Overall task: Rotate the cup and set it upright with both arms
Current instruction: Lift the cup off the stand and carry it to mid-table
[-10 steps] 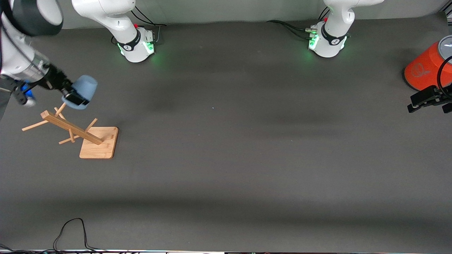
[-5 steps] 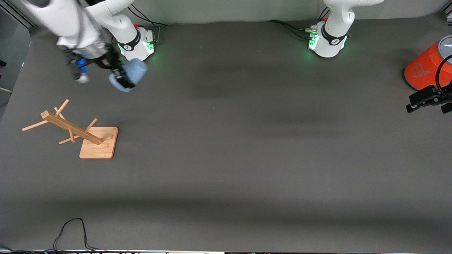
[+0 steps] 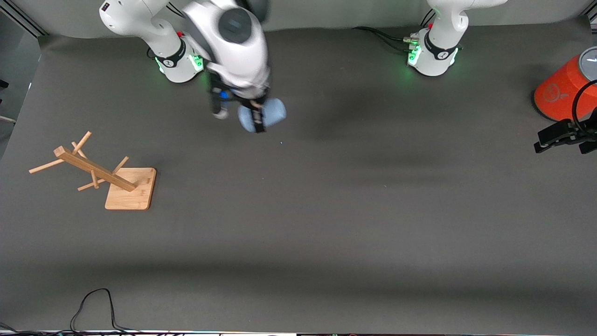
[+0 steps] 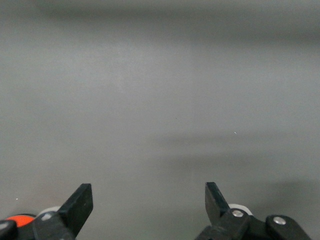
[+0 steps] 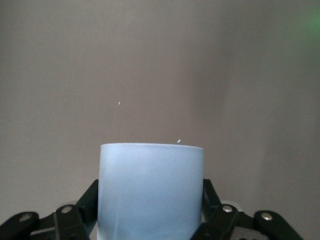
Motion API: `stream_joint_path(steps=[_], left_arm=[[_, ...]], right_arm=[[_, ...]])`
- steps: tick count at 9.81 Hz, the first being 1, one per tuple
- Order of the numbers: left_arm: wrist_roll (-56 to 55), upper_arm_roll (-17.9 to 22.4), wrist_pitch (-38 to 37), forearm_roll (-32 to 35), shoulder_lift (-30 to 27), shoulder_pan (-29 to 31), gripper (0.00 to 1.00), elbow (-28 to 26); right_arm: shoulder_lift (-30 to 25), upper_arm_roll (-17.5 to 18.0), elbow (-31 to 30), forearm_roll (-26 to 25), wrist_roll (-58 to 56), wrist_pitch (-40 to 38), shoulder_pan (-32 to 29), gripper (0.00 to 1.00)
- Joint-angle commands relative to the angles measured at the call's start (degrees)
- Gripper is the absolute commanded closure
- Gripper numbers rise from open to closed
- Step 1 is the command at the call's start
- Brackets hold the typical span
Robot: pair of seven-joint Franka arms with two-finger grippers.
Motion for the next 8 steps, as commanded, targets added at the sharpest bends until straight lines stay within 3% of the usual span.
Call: stream_joint_path(steps=[1,4,8], left_arm=[[0.2,0.3,-0.2,-0.4,0.3,0.1,0.00,0.5],[0.0,0.3,-0.5,-0.5,0.6,0.2,0.00,0.2],[0.1,0.5,-0.5,-0.6,0.7,0.3,0.00,0.1]], right_arm=[[13.7,-0.9,12.8,0.1,7.8,-2.0,3.1,0.57],[25.6,-1.0,20.9,-0.1,15.2,-0.9,5.6,0.58],[34.4,-1.0,26.1,-0.1,18.9,0.4,5.8,0.58]])
